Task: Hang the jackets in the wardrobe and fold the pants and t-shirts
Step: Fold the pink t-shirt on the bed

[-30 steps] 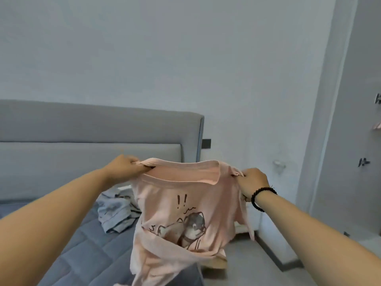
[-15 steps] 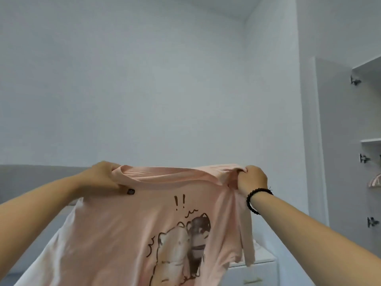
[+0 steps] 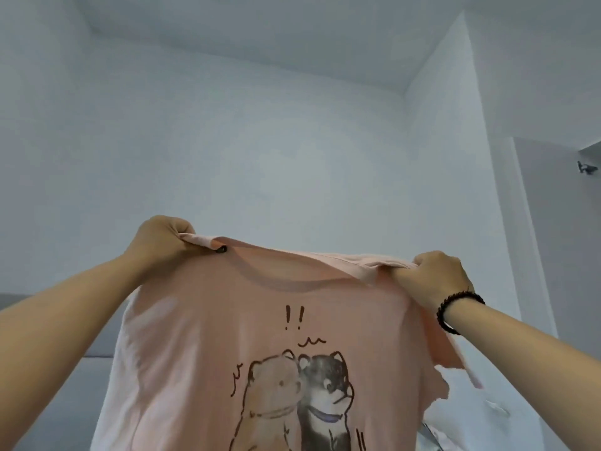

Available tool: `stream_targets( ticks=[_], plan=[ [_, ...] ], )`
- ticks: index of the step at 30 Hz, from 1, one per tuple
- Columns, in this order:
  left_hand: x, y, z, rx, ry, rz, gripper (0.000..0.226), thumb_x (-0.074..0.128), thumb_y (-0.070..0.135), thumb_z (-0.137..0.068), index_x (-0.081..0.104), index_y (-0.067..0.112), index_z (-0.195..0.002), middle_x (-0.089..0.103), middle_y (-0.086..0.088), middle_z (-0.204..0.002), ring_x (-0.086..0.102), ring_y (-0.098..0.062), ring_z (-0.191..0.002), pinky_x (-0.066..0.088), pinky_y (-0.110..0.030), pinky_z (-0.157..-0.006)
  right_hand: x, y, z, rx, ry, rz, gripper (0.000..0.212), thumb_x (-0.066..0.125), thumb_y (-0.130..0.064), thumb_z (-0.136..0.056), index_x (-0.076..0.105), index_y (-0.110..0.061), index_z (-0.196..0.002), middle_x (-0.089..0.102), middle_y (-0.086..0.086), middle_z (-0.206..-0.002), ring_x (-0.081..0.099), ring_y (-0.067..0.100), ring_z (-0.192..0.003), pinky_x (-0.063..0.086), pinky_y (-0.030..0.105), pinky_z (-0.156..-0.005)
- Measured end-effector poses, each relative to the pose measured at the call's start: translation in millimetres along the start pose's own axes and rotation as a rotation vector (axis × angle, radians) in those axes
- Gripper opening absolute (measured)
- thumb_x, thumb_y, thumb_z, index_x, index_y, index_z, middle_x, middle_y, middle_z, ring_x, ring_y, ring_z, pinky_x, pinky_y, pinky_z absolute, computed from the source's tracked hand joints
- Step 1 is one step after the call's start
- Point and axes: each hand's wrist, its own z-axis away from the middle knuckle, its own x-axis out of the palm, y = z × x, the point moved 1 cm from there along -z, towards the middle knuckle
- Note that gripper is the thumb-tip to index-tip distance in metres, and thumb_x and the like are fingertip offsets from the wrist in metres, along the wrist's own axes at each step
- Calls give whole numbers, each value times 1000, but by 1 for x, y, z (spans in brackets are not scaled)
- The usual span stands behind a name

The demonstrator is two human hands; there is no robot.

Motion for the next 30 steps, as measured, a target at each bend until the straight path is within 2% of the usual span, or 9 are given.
stream_targets(
  ticks=[3,6,11,14,17,19,24,28,30],
  plan=[
    [-28,6,8,45,293,-85,33,80,45,-67,64,16,-65,63,-3,-68,58,-26,-69,44,-32,-64,-13,-26,9,-65,82,-142,54,61,-54,-67,24,-20,-49,22,-1,-51,22,21,-54,17,30,-51],
    [-39,12,19,88,605,-167,37,68,45,-84,55,11,-74,59,-9,-72,53,-32,-72,40,-36,-63,-13,-45,18,-150,284,-364,58,64,-40,-81,19,-19,-51,16,0,-54,19,20,-59,17,34,-55],
    [-31,-1,36,-83,628,69,54,65,50,-83,27,17,-62,30,3,-61,32,-22,-65,22,-33,-50,16,-42,35,-66,234,-469,56,60,-30,-84,30,-12,-41,21,1,-60,27,20,-66,23,28,-59],
    [-20,-23,49,-92,479,82,55,66,53,-81,28,19,-60,26,5,-60,26,-16,-56,21,-32,-49,35,-26,47,5,-82,-690,47,58,-33,-88,28,-17,-56,25,3,-62,23,19,-58,16,27,-53],
    [-14,-51,61,-125,261,99,47,72,51,-75,46,13,-66,39,5,-59,35,-14,-53,29,-27,-49,50,-6,62,56,-381,-676,44,64,-38,-85,52,4,-82,47,8,-74,42,22,-66,32,31,-60],
    [-12,-72,69,-145,92,67,48,74,51,-68,54,8,-74,50,3,-63,44,-14,-57,35,-26,-52,61,9,74,11,-519,-540,37,68,-35,-85,64,0,-96,64,10,-84,56,21,-73,42,32,-68],
    [6,-143,98,-286,-355,-91,61,80,58,-66,39,14,-61,32,-2,-61,33,-16,-60,21,-30,-55,102,32,110,23,-723,-465,13,66,-26,-88,78,-21,-85,76,2,-85,68,15,-77,51,26,-71],
    [36,-193,126,-460,-589,-146,46,76,57,-72,71,12,-72,68,-8,-70,63,-19,-65,49,-30,-64,150,57,123,111,-818,-439,22,65,-27,-88,74,-8,-80,70,13,-74,60,21,-61,47,29,-58],
    [55,-214,140,-580,-728,-98,36,83,44,-68,72,11,-76,68,-7,-74,64,-21,-66,52,-31,-64,174,75,130,39,-934,-225,35,66,-34,-86,66,-3,-71,57,17,-62,50,20,-55,36,29,-57]
  ],
)
